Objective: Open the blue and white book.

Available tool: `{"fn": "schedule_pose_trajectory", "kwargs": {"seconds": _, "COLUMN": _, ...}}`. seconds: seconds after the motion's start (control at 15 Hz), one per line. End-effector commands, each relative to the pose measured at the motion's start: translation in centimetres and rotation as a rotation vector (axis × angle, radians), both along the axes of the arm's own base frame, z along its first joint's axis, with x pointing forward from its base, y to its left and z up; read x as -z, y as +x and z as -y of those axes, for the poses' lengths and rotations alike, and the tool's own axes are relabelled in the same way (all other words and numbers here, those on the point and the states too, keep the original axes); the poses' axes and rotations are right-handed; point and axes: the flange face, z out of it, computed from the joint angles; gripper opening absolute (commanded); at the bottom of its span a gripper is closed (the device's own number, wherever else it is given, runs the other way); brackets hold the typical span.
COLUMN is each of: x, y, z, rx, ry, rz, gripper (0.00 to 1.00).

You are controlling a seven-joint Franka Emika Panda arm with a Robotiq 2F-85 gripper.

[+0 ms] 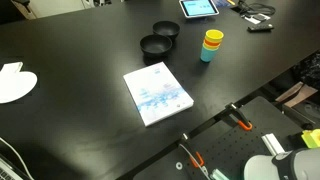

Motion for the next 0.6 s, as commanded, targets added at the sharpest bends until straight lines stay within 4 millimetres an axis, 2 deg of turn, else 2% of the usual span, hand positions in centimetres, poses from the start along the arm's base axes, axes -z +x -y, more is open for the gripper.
{"fn": "schedule_pose_trajectory", "kwargs": {"seconds": 0.0, "x": -0.3, "y": 0.0, "z": 0.0, "rx": 0.000, "ry": -0.001, "rz": 0.005, "gripper": 1.00}}
{"fn": "schedule_pose_trajectory", "kwargs": {"seconds": 0.27, "x": -1.1, "y": 0.0, "z": 0.1, "rx": 0.001, "ry": -0.004, "rz": 0.021, "gripper": 1.00}}
{"fn": "schedule_pose_trajectory", "kwargs": {"seconds": 0.4, "x": 0.7, "y": 1.3, "z": -0.1, "rx": 0.029, "ry": -0.010, "rz": -0.007, "gripper": 1.00}}
{"fn": "schedule_pose_trajectory", "kwargs": {"seconds": 0.53, "x": 3.6, "y": 3.3, "z": -0.7, "rx": 0.039, "ry": 0.014, "rz": -0.032, "gripper": 1.00}}
